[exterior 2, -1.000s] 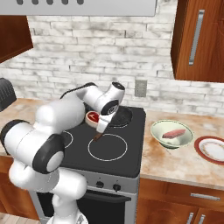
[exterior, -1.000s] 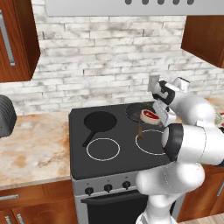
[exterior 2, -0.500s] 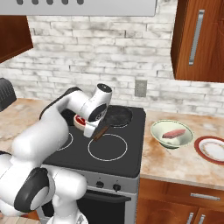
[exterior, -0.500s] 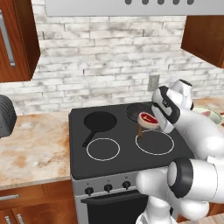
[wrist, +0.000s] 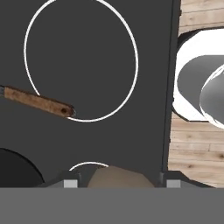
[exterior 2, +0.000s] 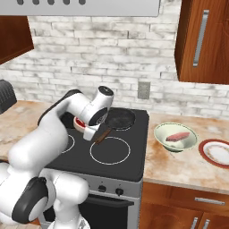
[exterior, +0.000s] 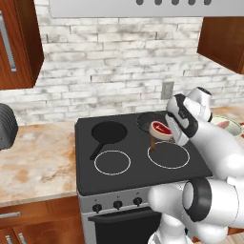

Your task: Place one of the steaks on the plate and the other in the bowl. Then place the bowl in the fridge.

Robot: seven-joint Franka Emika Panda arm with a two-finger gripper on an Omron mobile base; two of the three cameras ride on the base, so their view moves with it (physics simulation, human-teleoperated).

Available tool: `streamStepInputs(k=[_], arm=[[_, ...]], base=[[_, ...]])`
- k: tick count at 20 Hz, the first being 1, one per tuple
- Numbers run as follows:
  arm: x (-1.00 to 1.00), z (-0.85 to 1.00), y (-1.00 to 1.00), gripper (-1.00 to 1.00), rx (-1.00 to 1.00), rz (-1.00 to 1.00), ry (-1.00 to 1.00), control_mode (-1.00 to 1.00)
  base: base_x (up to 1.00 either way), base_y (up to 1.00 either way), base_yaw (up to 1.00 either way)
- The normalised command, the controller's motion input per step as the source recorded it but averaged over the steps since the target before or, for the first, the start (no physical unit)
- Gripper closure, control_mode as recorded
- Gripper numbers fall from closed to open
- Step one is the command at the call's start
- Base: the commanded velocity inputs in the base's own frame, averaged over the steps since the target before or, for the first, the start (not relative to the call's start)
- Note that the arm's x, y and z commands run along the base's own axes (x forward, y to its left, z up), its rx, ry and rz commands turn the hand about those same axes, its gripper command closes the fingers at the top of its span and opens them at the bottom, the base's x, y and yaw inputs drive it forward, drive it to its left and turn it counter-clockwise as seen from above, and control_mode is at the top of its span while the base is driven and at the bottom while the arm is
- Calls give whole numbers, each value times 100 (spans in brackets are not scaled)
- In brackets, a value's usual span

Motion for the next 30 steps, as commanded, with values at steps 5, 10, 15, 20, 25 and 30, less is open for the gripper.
streamStepInputs(k=[5, 10, 15, 20, 25, 30], arm=[[0, 5, 0, 100, 5, -3, 0, -100], [0, 8, -5, 100, 6, -2, -1, 100], [0, 0, 0, 100, 0, 0, 0, 100], [0, 0, 0, 100, 0, 0, 0, 100], [0, 0, 0, 100, 0, 0, 0, 100], [0, 0, 0, 100, 0, 0, 0, 100]], base=[[0, 0, 0], [0, -4, -1], [-4, -31, -3], [-10, -43, 0], [-15, -49, 0], [-16, -51, 0]])
